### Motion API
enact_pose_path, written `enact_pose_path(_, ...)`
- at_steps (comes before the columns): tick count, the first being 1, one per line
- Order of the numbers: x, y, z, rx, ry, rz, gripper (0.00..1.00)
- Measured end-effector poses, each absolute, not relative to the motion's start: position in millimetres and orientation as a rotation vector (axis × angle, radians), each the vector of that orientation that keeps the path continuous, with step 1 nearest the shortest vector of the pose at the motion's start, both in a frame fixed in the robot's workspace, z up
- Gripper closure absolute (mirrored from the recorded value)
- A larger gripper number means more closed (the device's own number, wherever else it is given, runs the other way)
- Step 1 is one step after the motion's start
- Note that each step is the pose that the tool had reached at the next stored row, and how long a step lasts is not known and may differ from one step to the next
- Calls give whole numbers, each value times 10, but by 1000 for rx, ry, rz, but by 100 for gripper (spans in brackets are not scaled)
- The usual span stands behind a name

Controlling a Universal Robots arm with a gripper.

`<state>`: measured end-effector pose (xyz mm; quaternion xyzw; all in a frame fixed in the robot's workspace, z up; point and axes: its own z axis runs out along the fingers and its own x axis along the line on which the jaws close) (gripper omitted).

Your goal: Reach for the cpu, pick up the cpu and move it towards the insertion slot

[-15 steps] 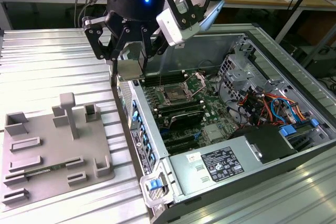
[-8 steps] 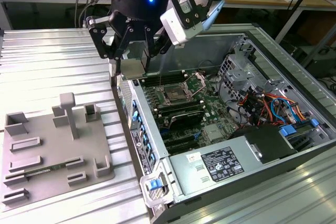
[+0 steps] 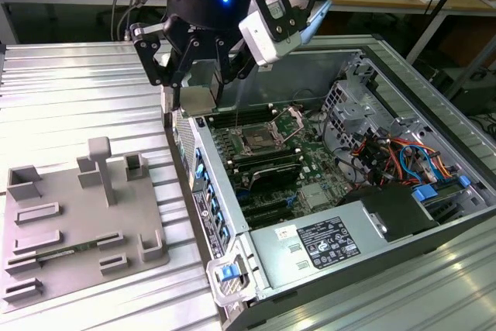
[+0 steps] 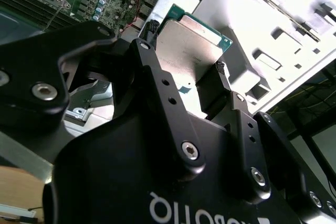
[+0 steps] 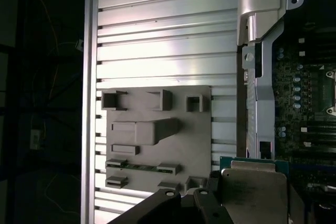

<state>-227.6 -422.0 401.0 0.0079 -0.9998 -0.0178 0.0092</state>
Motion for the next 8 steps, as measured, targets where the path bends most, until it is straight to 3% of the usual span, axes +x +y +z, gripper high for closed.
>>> enact_pose_path(8, -2248, -4202, 4007, 24, -3123, -56, 45)
